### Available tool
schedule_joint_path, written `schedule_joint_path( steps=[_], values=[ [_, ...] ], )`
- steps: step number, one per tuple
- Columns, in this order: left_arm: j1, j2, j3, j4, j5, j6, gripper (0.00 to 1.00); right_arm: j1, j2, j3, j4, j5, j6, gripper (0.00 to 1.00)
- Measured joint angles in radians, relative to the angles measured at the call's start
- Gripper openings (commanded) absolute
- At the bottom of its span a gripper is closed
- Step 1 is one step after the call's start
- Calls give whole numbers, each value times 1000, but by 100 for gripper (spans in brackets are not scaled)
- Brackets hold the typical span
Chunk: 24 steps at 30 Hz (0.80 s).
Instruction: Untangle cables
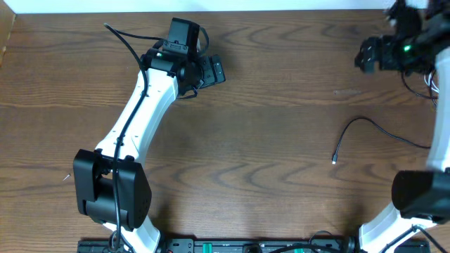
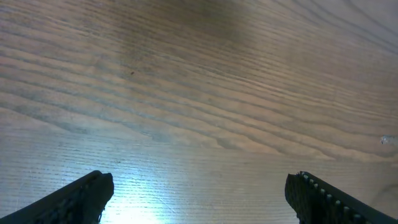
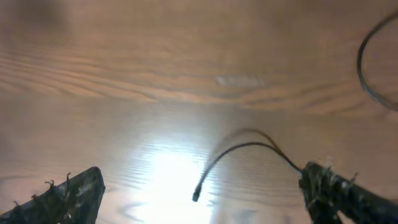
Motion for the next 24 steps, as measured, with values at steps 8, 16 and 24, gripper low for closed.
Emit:
schedule_joint_path(
  steps=[8,16,24],
  values=[
    [0,0,0,0,0,0,95,-27,89,-325,182,76,24,98],
    [0,0,0,0,0,0,95,-35,90,-573,408,81,-88,99],
    [0,0,0,0,0,0,95,-35,90,-770,562,57,-190,93]
  ],
)
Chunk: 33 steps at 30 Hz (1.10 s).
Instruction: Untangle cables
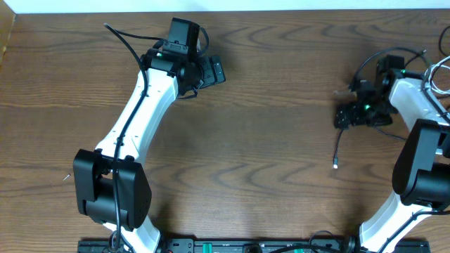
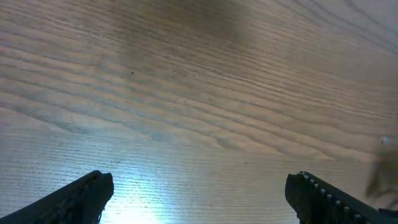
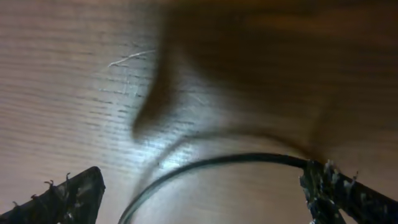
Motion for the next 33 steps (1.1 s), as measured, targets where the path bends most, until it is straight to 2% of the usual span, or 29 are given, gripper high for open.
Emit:
schedule_joint_path(
  steps=[4,8,11,15,20,25,33],
  values=[
    [0,0,0,0,0,0,95,-2,-10,-31,50,10,-21,77],
    [0,0,0,0,0,0,95,-5,-17,-49,79,25,-31,70],
    [0,0,0,0,0,0,95,-5,-18,-51,85,36,-31,70],
    [0,0,0,0,0,0,95,-4,-18,-52,92,42,22,80],
    [0,0,0,0,0,0,95,1,-19,-47,99,13,196,84],
    [0,0,0,0,0,0,95,1,-32,-41,92,-10,378,83],
    [0,0,0,0,0,0,95,1,-207,-39,24,8,638,81]
  ],
)
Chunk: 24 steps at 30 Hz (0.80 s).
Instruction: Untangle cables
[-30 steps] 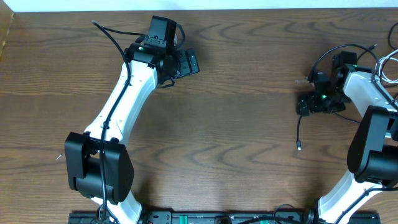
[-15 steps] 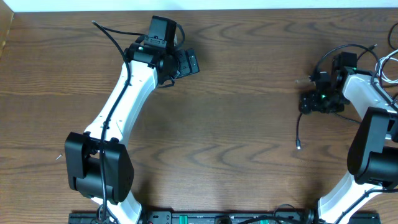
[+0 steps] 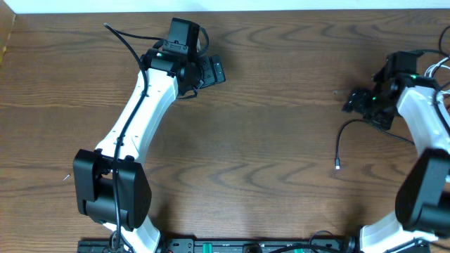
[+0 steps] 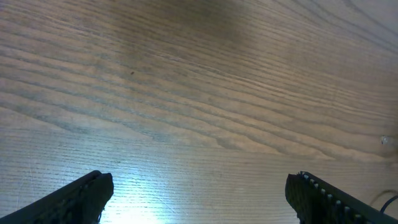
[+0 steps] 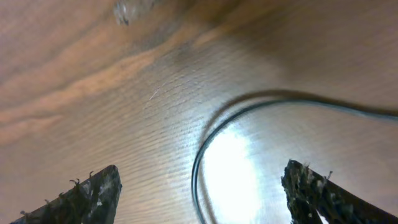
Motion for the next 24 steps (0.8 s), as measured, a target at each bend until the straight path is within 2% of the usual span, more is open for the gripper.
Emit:
schedule_joint_path(
  steps=[7,17,20,22,24],
  values=[
    [0,0,0,0,0,0,95,17,-24,-13,-26,106,116,80],
    [0,0,0,0,0,0,95,66,43,-186,193,134,189,69],
    [0,0,0,0,0,0,95,81,54,-227,244,145,206,64],
    [0,0,0,0,0,0,95,90,51,-237,274,153,214,55],
    [0,0,0,0,0,0,95,93,50,-246,306,164,218,39]
  ],
)
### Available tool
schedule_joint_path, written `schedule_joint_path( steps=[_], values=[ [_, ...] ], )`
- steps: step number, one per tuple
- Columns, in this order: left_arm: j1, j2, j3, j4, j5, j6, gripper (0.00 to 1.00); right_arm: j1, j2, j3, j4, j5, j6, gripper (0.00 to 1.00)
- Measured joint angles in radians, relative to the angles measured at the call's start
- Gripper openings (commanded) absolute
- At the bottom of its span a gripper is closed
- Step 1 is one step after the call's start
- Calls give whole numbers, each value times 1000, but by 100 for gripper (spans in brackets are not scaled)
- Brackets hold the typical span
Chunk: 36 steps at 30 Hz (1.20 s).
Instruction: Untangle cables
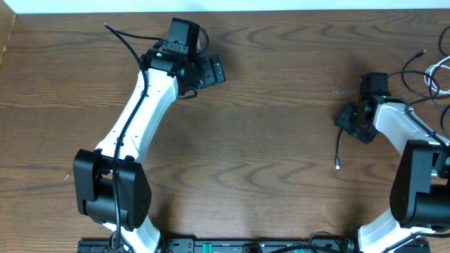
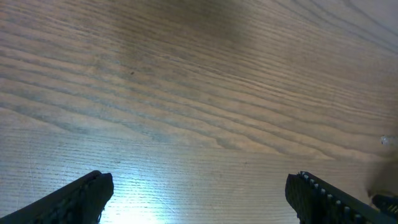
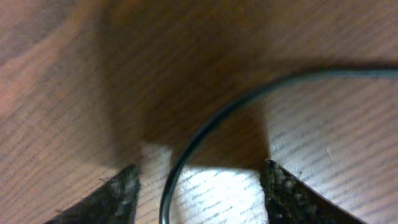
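Observation:
A thin black cable (image 1: 338, 149) lies on the wooden table at the right, its free plug end near the front. In the right wrist view the same cable (image 3: 205, 127) curves up between my fingertips. My right gripper (image 1: 346, 121) is open, low over the cable, its fingers (image 3: 118, 196) astride it. More cables (image 1: 430, 77), black and white, lie bunched at the right edge. My left gripper (image 1: 213, 70) hovers open at the back left, with only bare wood between its fingers (image 2: 87, 196).
The wooden table (image 1: 267, 176) fills the view. A black strip with connectors (image 1: 211, 246) runs along the front edge. The left arm (image 1: 140, 112) stretches from the front left to the back.
My right gripper has moved left and nearer the front, down close to the table, and now straddles the black cable. Its jaws stand narrower. The left arm has not moved.
My right gripper was high at the back right, open, with the black cable lying free. Then it was low over the cable's bend, then back up a little to the right, and now it is low astride the cable again. The left gripper stayed open and still.

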Motion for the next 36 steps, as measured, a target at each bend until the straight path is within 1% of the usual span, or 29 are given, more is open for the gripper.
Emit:
schedule_joint_path(
  steps=[2,5,9,14,21,25,28,31,32,33,34,35,36],
  values=[
    [0,0,0,0,0,0,95,0,-3,-13,29,10,6,21],
    [0,0,0,0,0,0,95,0,-6,-25,56,26,20,1],
    [0,0,0,0,0,0,95,-13,-5,-26,85,28,29,1],
    [0,0,0,0,0,0,95,-85,8,46,34,22,23,1],
    [0,0,0,0,0,0,95,-240,-5,341,-22,13,-38,1],
    [0,0,0,0,0,0,95,-343,-27,481,24,27,-63,1],
    [0,0,0,0,0,0,95,-414,-42,519,101,60,-70,1],
    [0,0,0,0,0,0,95,-476,-43,526,135,116,-76,1],
    [0,0,0,0,0,0,95,-493,-37,526,140,138,-77,3],
    [0,0,0,0,0,0,95,-504,-30,526,149,152,-78,18],
    [0,0,0,0,0,0,95,-517,-18,526,156,168,-78,53],
    [0,0,0,0,0,0,95,-528,-2,526,163,181,-82,98],
    [0,0,0,0,0,0,95,-539,20,526,167,193,-84,99]
  ],
)
